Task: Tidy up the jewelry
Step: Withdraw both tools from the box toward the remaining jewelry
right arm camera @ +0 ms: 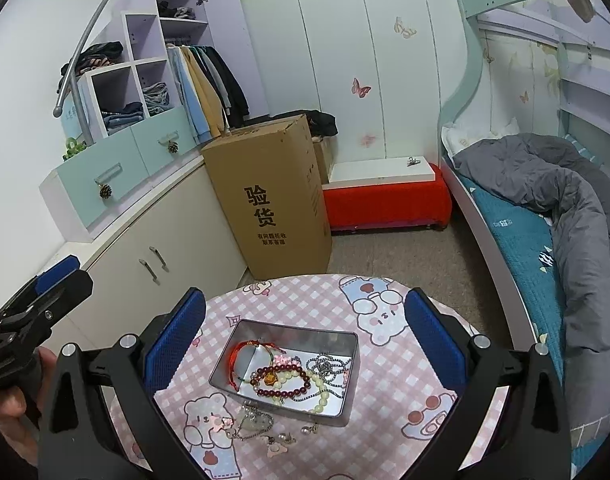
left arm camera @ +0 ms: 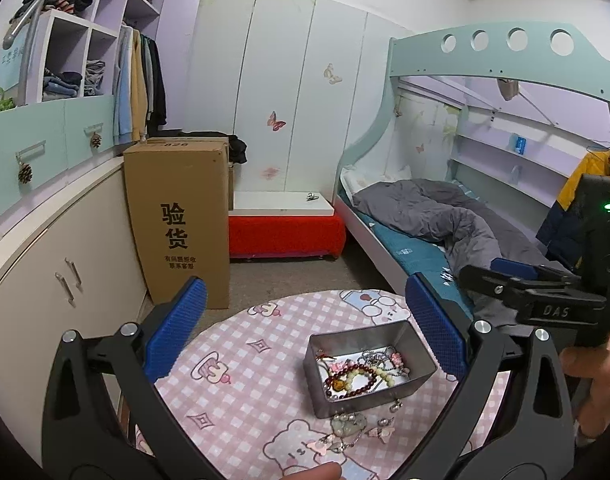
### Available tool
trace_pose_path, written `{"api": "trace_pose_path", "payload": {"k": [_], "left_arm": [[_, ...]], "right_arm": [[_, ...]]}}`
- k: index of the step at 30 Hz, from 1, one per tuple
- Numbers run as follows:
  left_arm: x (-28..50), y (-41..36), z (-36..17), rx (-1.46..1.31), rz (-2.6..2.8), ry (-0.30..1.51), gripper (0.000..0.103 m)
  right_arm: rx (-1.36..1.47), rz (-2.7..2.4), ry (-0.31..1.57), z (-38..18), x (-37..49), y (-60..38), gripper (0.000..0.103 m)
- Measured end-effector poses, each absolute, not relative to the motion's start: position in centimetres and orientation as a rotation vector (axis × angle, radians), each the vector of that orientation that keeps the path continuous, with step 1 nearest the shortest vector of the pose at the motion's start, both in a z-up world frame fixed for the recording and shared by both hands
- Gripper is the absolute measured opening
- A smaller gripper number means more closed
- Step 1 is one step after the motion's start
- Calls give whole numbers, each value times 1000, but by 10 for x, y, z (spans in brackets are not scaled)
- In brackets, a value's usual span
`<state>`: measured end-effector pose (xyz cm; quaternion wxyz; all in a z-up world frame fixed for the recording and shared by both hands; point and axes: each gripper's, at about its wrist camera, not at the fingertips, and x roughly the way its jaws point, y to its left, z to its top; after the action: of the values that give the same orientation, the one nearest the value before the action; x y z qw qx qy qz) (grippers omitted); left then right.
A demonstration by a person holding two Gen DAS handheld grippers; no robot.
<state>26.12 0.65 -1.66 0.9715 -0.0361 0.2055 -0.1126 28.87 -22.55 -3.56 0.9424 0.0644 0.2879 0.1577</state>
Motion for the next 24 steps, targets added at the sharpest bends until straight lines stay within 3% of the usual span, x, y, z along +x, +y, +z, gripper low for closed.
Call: {"api": "trace_pose_path", "payload": {"k": [12, 24], "left_arm": [[231, 17, -28, -39, -188, 400, 97], [213, 14, -104, 41, -214, 548, 97]], "right_arm": [[143, 292, 537, -39, 247, -241, 96], [128, 323, 686, -103, 218, -237, 96]]}}
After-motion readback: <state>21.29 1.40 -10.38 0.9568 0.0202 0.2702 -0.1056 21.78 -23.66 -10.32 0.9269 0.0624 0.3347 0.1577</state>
